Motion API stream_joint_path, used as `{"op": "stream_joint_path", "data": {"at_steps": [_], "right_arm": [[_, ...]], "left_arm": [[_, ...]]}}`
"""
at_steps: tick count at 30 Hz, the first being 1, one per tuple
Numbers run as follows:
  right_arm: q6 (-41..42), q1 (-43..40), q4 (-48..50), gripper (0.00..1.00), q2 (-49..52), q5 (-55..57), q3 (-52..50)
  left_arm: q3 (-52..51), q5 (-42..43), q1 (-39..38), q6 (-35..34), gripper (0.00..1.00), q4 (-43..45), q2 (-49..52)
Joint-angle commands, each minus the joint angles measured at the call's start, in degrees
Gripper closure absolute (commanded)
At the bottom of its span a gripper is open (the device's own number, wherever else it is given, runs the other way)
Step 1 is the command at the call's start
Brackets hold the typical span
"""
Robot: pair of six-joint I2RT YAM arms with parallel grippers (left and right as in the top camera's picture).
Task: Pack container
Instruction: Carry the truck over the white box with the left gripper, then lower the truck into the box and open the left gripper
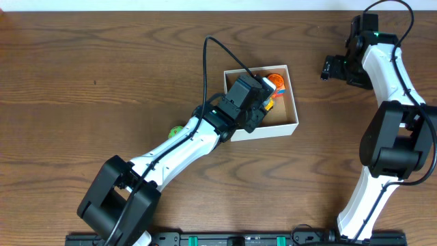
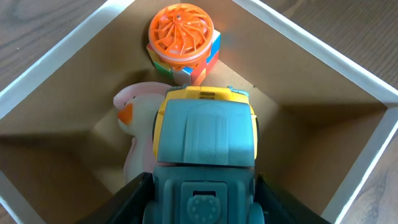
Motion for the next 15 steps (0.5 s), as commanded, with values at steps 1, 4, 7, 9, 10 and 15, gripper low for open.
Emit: {"op": "stream_joint_path", "data": {"at_steps": [1, 4, 7, 9, 10, 15], "right_arm": [[0.6, 0.4, 0.0, 0.01, -1.3, 0.2, -0.3], [0.6, 0.4, 0.0, 0.01, -1.3, 0.1, -0.3], [0.6, 0.4, 0.0, 0.01, -1.3, 0.2, -0.3], [0.6, 0.4, 0.0, 0.01, -1.3, 0.2, -0.3], [0.7, 0.4, 0.0, 0.01, -1.3, 0.2, -0.3], [0.7, 0.4, 0.0, 0.01, -1.3, 0.2, -0.3]], "left_arm": [[1.2, 0.4, -0.1, -0.5, 0.48, 0.5, -0.2], [1.2, 0.4, -0.1, -0.5, 0.48, 0.4, -0.2], [1.2, 0.3, -0.1, -0.5, 0.48, 0.5, -0.2], [1.2, 0.3, -0.1, -0.5, 0.48, 0.5, -0.2], [1.2, 0.4, -0.1, -0.5, 0.48, 0.5, -0.2], [1.2, 0.3, -0.1, -0.5, 0.48, 0.5, -0.2]]}}
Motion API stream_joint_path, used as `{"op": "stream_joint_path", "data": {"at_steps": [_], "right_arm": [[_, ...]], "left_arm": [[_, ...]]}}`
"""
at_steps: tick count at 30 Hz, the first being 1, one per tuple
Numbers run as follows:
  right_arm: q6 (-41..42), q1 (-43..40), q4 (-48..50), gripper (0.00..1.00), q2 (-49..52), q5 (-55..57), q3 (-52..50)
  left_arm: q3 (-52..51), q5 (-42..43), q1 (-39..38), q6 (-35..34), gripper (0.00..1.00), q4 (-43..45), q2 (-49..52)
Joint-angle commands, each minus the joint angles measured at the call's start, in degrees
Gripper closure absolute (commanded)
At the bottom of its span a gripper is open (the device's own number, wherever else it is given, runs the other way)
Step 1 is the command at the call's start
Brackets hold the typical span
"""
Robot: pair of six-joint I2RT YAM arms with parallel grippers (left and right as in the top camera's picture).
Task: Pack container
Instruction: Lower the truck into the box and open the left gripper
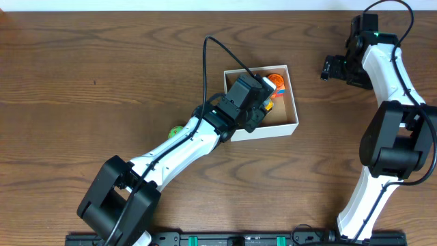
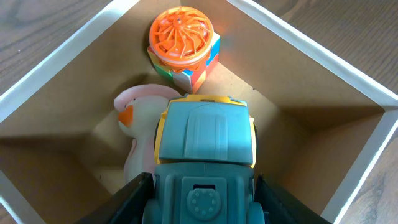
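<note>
The white cardboard box [image 1: 295,113] stands at mid-table, its rim [image 2: 311,48] filling the left wrist view. My left gripper [image 2: 202,190] reaches down into it, shut on a teal toy truck [image 2: 205,134] with yellow trim, which hangs over the brown floor. Below the truck lies a white-and-pink duck [image 2: 140,115]. An orange ribbed disc [image 2: 181,32] rests on a coloured cube [image 2: 202,65] in the far corner. My right gripper [image 1: 329,68] is far right at the back, away from the box; its jaws are too small to read.
A green ball [image 1: 175,130] lies on the wooden table beside my left forearm, left of the box. The left arm's cable [image 1: 208,61] arcs over the table behind the box. The right arm stands along the right edge.
The truck sits a little lower in the left wrist view and shows less of its yellow front. The box, the toys in it and the right arm are unchanged.
</note>
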Motion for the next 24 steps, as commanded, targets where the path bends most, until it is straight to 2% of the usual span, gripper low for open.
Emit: {"op": "stream_joint_path", "data": {"at_steps": [1, 24], "right_arm": [[0.7, 0.4, 0.0, 0.01, -1.3, 0.2, -0.3], [0.6, 0.4, 0.0, 0.01, -1.3, 0.2, -0.3]], "left_arm": [[1.2, 0.4, -0.1, -0.3, 0.48, 0.3, -0.2], [1.2, 0.3, -0.1, -0.3, 0.47, 2.2, -0.2]]}}
